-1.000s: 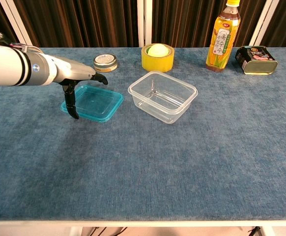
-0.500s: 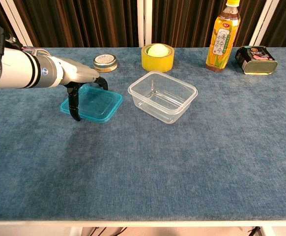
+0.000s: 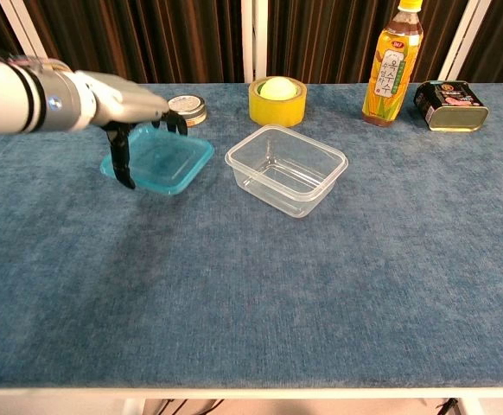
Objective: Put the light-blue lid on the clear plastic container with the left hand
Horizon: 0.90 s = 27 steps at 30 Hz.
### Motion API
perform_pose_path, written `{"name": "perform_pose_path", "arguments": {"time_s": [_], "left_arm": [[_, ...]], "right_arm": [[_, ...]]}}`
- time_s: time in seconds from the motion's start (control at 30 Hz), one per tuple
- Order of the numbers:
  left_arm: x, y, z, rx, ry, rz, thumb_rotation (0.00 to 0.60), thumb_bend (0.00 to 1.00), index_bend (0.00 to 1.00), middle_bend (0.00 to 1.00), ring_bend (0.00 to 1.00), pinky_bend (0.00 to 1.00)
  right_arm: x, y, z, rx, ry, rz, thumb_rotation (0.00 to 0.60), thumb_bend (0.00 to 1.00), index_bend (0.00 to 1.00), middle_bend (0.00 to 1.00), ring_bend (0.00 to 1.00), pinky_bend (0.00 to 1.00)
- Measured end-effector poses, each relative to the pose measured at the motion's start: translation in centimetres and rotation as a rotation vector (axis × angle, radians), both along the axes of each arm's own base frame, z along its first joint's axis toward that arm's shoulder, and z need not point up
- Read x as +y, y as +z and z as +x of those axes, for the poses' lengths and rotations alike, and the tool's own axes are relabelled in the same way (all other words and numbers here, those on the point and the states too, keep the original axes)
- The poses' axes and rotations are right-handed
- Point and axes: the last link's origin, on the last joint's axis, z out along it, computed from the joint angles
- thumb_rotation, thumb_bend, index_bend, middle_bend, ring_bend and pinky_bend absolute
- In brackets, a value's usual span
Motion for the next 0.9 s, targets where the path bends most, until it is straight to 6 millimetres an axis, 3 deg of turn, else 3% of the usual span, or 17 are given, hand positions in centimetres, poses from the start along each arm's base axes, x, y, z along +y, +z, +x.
{"name": "perform_pose_path", "arguments": {"time_s": [0.17,0.3,0.63,0.9], "left_arm": [[0.3,2.4,2.0,-0.078,-0.043,0.008,0.6,0.13,0.38,0.34,0.17,0.12],[0.2,2.5,4.4,-0.117,-0.101,-0.029,0.6,0.13,0.37,0.34,0.17,0.12],[0.4,-1.6,11.3,-0.092,-0.251,-0.146,0.6,0.13,0.37,0.34,0.17,0.09],[0.7,-3.3,14.2,-0.045,-0.279,-0.156,0.6,0.13,0.36,0.33,0.17,0.09]], "right_arm": [[0.0,0.1,0.3,0.006,0.008,-0.007,0.6,0.14,0.0,0.06,0.0,0.01],[0.0,0.3,0.6,0.013,0.016,-0.014,0.6,0.14,0.0,0.06,0.0,0.01],[0.6,0.8,0.9,0.027,0.014,-0.02,0.6,0.14,0.0,0.06,0.0,0.01],[1.1,0.9,0.9,0.027,0.004,-0.025,0.6,0.14,0.0,0.06,0.0,0.01]]}}
